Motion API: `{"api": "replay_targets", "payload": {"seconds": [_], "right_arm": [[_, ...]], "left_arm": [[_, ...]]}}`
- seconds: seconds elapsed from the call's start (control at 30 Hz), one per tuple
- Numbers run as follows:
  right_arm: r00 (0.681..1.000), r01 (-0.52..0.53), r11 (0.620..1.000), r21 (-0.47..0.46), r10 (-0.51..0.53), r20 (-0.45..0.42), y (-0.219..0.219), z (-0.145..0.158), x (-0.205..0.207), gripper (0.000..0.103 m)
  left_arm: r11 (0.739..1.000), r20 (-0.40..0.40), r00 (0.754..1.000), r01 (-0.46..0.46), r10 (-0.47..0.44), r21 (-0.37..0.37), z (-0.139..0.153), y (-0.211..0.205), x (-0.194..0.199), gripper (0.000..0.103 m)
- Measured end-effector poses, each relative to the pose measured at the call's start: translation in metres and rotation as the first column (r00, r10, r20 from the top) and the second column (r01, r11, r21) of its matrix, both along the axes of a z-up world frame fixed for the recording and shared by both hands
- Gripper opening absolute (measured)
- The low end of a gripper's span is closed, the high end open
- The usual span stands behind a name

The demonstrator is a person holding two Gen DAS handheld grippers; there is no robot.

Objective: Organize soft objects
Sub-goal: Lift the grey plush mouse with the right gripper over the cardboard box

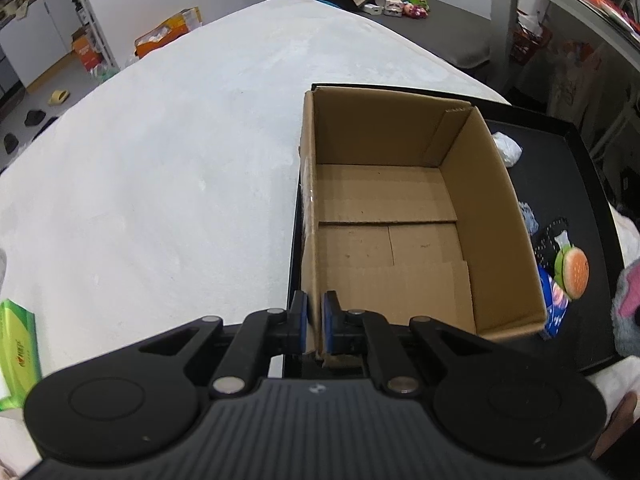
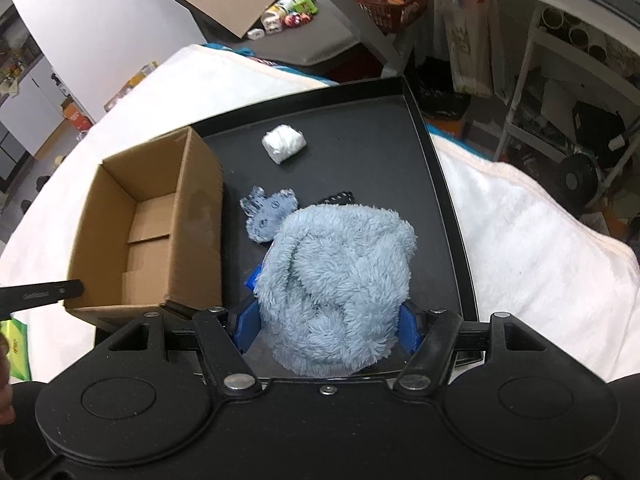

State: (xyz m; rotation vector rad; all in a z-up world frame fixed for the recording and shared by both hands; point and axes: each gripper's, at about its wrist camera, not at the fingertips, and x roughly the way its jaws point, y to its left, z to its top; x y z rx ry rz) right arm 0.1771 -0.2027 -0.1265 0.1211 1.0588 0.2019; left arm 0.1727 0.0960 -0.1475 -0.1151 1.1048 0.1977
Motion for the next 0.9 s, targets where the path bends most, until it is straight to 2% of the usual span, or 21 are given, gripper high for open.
{"api": "replay_targets", "payload": {"seconds": [0.07, 0.23, 0.47, 0.6, 0.9], "right_arm": [[1.0, -0.008, 1.0, -0.003, 0.008, 0.011, 0.002, 0.005, -0.001, 0.064], [1.0, -0.021, 1.0, -0.007, 0.021, 0.022, 0.007, 0.012, 0.0, 0.064], [0.998, -0.048, 0.999, -0.014, 0.048, 0.047, 0.017, 0.023, 0.0, 0.064], [0.996, -0.064, 0.998, -0.027, 0.066, 0.058, 0.024, 0.027, -0.002, 0.064], [0.993, -0.09, 0.995, -0.042, 0.093, 0.071, 0.042, 0.032, -0.002, 0.064]], "left_arm": [[1.0, 0.014, 1.0, -0.011, 0.011, -0.01, 0.002, 0.003, 0.001, 0.011], [1.0, 0.014, 1.0, -0.012, 0.013, -0.019, -0.001, 0.004, 0.009, 0.011], [1.0, -0.025, 1.0, -0.01, 0.01, -0.027, -0.017, 0.007, 0.013, 0.011], [0.998, -0.015, 1.0, 0.0, -0.001, -0.059, -0.016, 0.013, 0.01, 0.01], [0.997, -0.008, 0.998, 0.058, -0.058, -0.053, -0.018, 0.019, 0.002, 0.009]]}}
